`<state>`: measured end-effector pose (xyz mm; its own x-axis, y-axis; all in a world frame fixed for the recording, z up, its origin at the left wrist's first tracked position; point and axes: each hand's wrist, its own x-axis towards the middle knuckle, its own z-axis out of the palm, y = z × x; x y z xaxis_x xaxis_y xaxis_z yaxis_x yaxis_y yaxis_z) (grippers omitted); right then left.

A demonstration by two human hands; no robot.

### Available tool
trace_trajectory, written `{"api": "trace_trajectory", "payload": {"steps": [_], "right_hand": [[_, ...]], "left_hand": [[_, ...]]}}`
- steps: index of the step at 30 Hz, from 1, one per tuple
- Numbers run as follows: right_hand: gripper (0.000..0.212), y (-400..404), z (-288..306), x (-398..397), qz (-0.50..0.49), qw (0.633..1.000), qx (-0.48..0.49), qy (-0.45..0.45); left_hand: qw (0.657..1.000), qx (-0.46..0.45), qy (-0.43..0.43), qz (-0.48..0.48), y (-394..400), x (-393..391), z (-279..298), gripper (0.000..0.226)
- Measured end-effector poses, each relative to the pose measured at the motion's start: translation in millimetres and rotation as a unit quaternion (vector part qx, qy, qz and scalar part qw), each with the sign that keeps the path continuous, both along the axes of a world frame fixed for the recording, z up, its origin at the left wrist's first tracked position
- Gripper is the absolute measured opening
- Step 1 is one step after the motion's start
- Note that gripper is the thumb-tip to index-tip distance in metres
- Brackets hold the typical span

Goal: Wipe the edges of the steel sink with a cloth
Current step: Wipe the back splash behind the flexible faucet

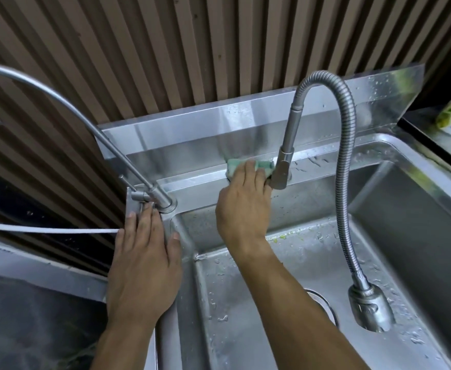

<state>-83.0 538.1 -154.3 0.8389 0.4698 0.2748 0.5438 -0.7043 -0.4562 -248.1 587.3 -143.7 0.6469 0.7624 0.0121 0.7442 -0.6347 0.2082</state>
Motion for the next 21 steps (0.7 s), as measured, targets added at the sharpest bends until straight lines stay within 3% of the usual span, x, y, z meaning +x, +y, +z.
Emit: {"api": "trace_trajectory", "payload": {"steps": [2,5,8,10,12,15,18,21], "right_hand": [[0.043,-5,-10,3,0.008,0.995,0.097,-0.025],[0.04,-10,-2,0,0.054,0.954,0.295,0.013],[0.049,12,19,8,0.109,0.935,0.333,-0.052],[0.057,29,22,31,0.133,0.946,0.281,-0.091],[0.061,38,17,53,0.114,0.959,0.239,-0.097],[0.057,41,19,67,0.02,0.941,0.333,-0.05],[0.056,48,29,65,-0.052,0.906,0.421,0.005],[0.061,45,16,44,0.052,0.943,0.328,-0.024]], "left_hand": [[0.998,0.015,-0.062,-0.002,-8,0,7,0.07],[0.973,0.066,-0.221,-0.024,-18,18,29,0.037],[0.937,0.105,-0.317,-0.1,-1,64,60,0.039],[0.936,0.136,-0.298,-0.13,20,99,75,0.051],[0.957,0.144,-0.217,-0.128,40,124,78,0.06],[0.968,0.181,-0.12,-0.127,63,134,60,0.066],[0.958,0.221,-0.104,-0.149,74,131,49,0.065],[0.955,0.227,-0.101,-0.16,79,129,48,0.066]]}}
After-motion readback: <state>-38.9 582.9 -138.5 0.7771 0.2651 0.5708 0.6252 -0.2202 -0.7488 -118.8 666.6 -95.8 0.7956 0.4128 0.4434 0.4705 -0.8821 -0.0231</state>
